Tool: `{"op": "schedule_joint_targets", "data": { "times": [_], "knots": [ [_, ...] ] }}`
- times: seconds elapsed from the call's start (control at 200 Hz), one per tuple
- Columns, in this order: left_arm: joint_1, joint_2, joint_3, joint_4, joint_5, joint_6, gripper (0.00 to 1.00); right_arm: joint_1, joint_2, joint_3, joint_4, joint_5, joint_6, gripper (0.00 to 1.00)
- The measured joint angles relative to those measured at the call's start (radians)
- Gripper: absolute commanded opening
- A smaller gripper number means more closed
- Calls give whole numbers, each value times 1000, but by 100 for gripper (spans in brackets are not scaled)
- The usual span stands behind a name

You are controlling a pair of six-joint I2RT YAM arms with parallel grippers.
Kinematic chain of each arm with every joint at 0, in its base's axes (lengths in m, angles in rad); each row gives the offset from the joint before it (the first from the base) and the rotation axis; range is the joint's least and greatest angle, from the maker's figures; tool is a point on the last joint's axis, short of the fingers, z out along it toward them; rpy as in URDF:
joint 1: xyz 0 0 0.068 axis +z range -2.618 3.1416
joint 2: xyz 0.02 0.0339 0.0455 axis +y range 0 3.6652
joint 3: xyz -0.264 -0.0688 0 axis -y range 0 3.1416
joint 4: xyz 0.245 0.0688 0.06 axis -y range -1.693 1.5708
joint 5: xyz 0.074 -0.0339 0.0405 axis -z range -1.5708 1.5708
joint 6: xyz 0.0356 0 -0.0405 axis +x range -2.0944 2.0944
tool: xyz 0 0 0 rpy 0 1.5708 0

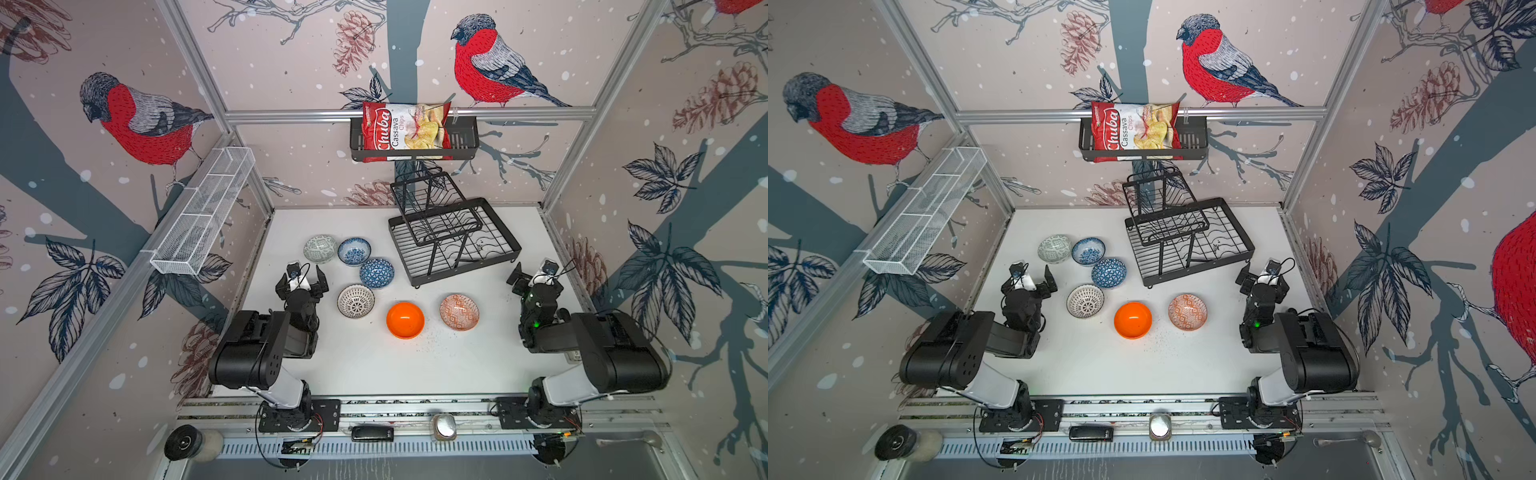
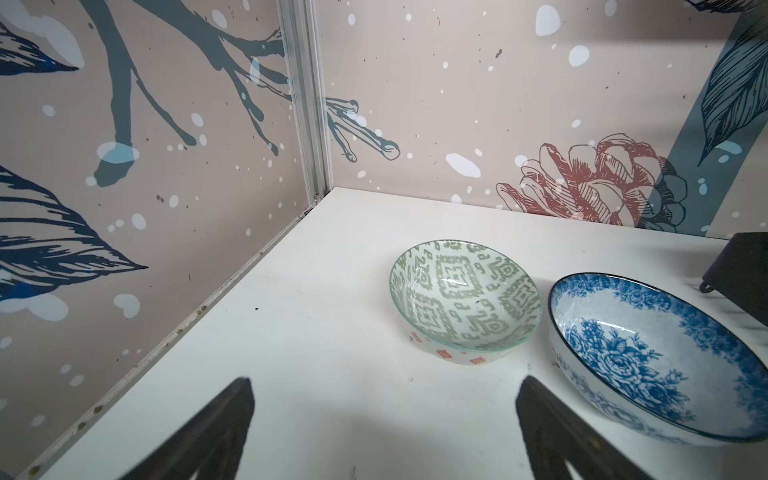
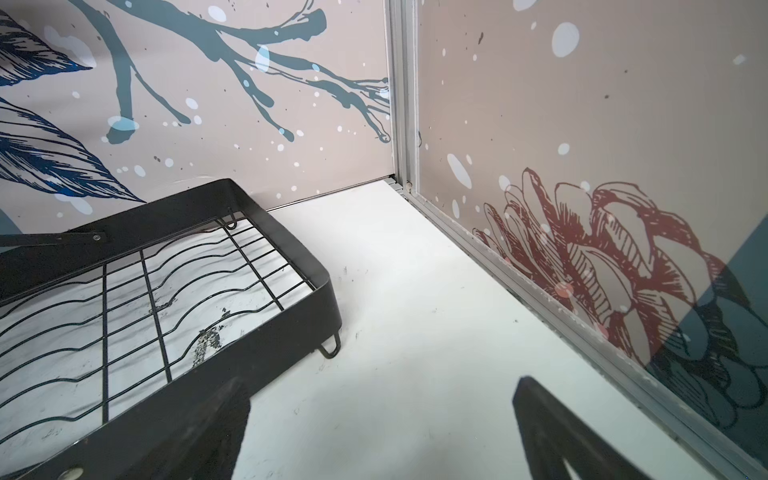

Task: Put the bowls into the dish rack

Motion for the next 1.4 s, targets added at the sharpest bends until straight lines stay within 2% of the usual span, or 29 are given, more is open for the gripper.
{"op": "schedule_joint_targets", "data": {
  "times": [1.106, 1.276, 1.401],
  "knots": [
    [-1, 0, 2, 0, 0, 0, 99, 0, -2, -3, -1, 0, 0, 99],
    [-1, 0, 4, -2, 0, 0, 97, 9, -31, -11, -2, 27, 1, 99],
    [0, -81, 23, -97, -36, -5, 97, 42, -93, 2, -55, 71, -3, 100]
  ]
}}
